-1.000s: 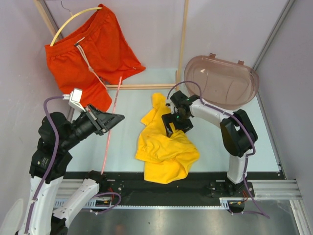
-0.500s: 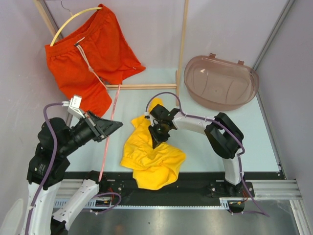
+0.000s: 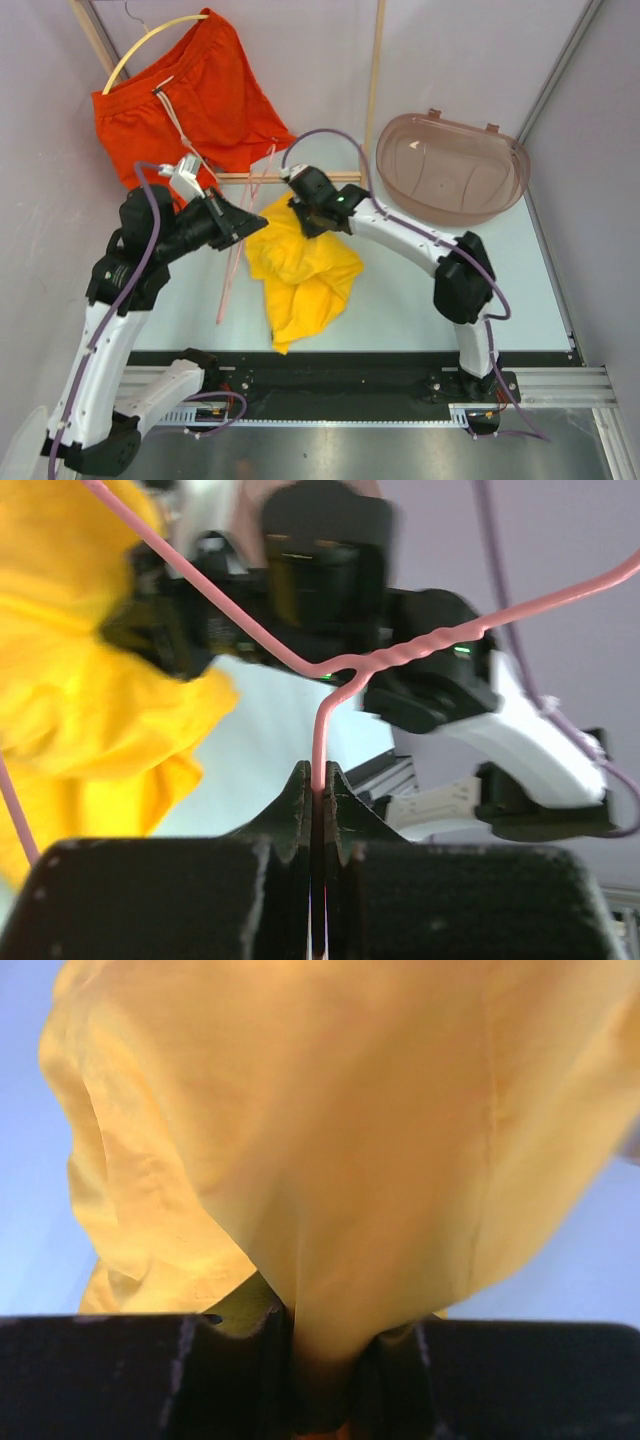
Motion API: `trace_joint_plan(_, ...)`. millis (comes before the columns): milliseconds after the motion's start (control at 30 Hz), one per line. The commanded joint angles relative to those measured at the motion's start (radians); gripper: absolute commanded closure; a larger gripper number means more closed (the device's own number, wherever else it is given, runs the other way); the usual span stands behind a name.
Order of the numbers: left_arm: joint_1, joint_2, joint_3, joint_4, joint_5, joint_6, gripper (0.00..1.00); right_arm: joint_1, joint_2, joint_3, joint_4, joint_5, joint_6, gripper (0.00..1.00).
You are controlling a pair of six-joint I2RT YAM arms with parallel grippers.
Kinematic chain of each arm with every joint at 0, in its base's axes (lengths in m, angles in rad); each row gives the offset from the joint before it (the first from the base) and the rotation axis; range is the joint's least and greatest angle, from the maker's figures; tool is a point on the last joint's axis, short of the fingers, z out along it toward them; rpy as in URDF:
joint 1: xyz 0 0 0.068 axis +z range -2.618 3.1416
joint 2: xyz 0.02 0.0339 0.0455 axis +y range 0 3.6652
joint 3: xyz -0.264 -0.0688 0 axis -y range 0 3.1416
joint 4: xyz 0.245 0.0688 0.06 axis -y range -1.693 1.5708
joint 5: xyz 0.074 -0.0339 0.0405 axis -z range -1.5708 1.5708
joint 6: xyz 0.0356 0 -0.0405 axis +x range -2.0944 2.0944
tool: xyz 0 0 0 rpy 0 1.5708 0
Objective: Remove the shorts from the hanger
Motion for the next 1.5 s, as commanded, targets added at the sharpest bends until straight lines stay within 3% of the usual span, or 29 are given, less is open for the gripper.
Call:
trace_joint_plan(0,0.014,0.074,0.12,0.042,0.008,0.139,1.0,-0.084,-0.252,-0.068,0.076,0.28,-0.061,1.0)
trace_joint_plan(167,0.054,0.153,0.185,-0.004,0.053,0.259,1.0,-0.135,-0.492,-0.168,0.204,0.483,-0.162,1.0)
trace_joint_plan(333,0.146,0.205,0.196,-0.013,0.098,0.325,1.0,-0.181,-0.621,-0.188,0.294,0.59,-0.198,1.0)
trace_joint_plan(400,0.146,0.22,0.211,-0.005,0.089,0.348,1.0,-0.188,-0.664,-0.217,0.417,0.644,-0.276,1.0)
trace_joint_plan(567,0.088,0.255,0.271,0.001,0.02,0.42,1.0,-0.222,-0.653,-0.247,0.824,0.73,-0.503,1.0)
trace_joint_plan(633,0.016,0.265,0.311,-0.01,-0.02,0.484,1.0,-0.266,-0.614,-0.23,0.892,0.713,-0.567,1.0)
trace_joint_plan(767,0.002,0.243,0.34,-0.056,-0.099,0.523,1.0,-0.371,-0.502,-0.159,1.018,0.667,-0.571,1.0)
trace_joint_plan(1033,0.002,0.208,0.343,-0.082,-0.126,0.554,1.0,-0.51,-0.264,-0.012,0.957,0.65,-0.451,1.0)
trace_joint_plan(1167,0.002,0.2,0.331,-0.082,-0.103,0.543,1.0,-0.579,-0.225,-0.055,0.786,0.598,-0.223,1.0)
trace_joint_plan(1333,0.011,0.205,0.34,-0.079,-0.071,0.512,1.0,-0.665,-0.156,-0.032,0.436,0.354,0.164,1.0)
trace_joint_plan(1467,0.013,0.225,0.329,-0.041,-0.035,0.462,1.0,-0.701,-0.126,-0.058,0.353,0.146,0.307,1.0)
